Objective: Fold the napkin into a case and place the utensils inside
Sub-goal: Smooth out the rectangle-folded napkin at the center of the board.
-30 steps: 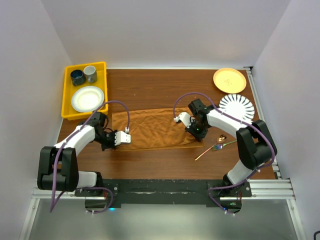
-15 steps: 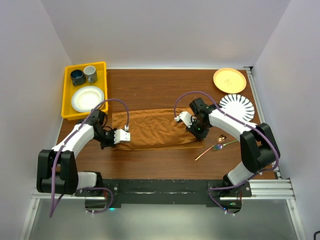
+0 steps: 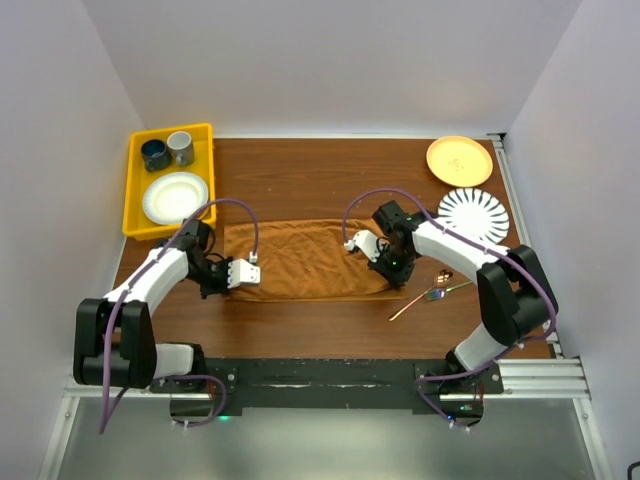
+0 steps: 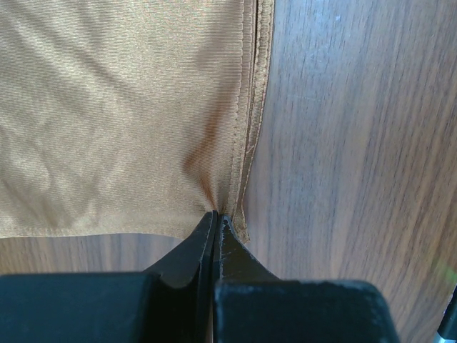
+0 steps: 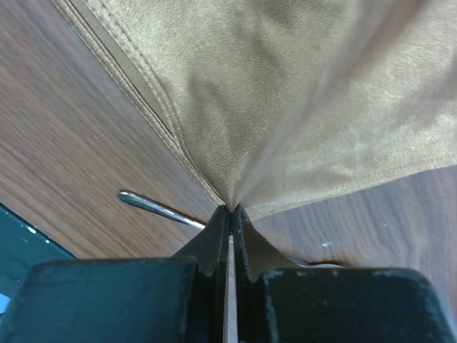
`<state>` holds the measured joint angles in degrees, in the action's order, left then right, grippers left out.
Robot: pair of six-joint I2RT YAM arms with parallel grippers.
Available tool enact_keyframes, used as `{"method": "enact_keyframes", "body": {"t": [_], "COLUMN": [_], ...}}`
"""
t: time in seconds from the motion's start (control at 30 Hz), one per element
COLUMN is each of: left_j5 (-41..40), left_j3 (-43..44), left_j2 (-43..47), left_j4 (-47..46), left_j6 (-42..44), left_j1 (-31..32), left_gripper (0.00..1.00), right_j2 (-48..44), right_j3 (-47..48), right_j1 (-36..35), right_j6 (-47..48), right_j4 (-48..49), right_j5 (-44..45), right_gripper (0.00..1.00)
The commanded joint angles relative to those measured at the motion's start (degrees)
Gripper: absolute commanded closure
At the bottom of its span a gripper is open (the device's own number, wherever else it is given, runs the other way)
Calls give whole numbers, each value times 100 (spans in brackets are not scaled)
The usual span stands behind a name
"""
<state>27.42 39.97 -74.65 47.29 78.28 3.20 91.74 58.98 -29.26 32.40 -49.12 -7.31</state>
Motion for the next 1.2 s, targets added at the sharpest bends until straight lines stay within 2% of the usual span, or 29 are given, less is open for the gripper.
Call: {"method": "enact_keyframes", "body": {"t": [0.0, 0.43, 0.83, 0.93, 1.0, 1.03, 1.07, 1.13, 1.17], "left_j5": [9, 44, 88, 80, 53, 27, 35, 184, 272], "left_j3": [-41, -15, -50, -59, -50, -33, 2, 204, 292], "left_j2": [-41, 30, 21, 21, 56, 73, 117, 109, 109], "left_j4": [-70, -62, -88, -45, 43, 70, 122, 420, 517], "left_j6": [100, 73, 56, 91, 135, 135, 117, 196, 214], "left_j1": [31, 23, 23, 23, 23, 23, 14, -108, -153], "left_gripper": [99, 99, 99, 94, 90, 82, 78, 67, 66], "right_j2": [124, -139, 177, 379, 475, 485, 485, 371, 310], "right_j3": [-106, 210, -141, -168, -168, -142, -80, -1, 95], "right_j1": [-63, -80, -186, -247, -273, -274, -274, -274, -265], "right_j6": [73, 152, 91, 91, 73, 56, 64, 91, 99], "right_j4": [-89, -624, -405, -274, -230, -247, -282, -448, -501], "right_j5": [-122, -165, -289, -227, -236, -244, -236, -323, -315], "right_gripper": [100, 100, 100, 89, 77, 72, 63, 56, 55]}}
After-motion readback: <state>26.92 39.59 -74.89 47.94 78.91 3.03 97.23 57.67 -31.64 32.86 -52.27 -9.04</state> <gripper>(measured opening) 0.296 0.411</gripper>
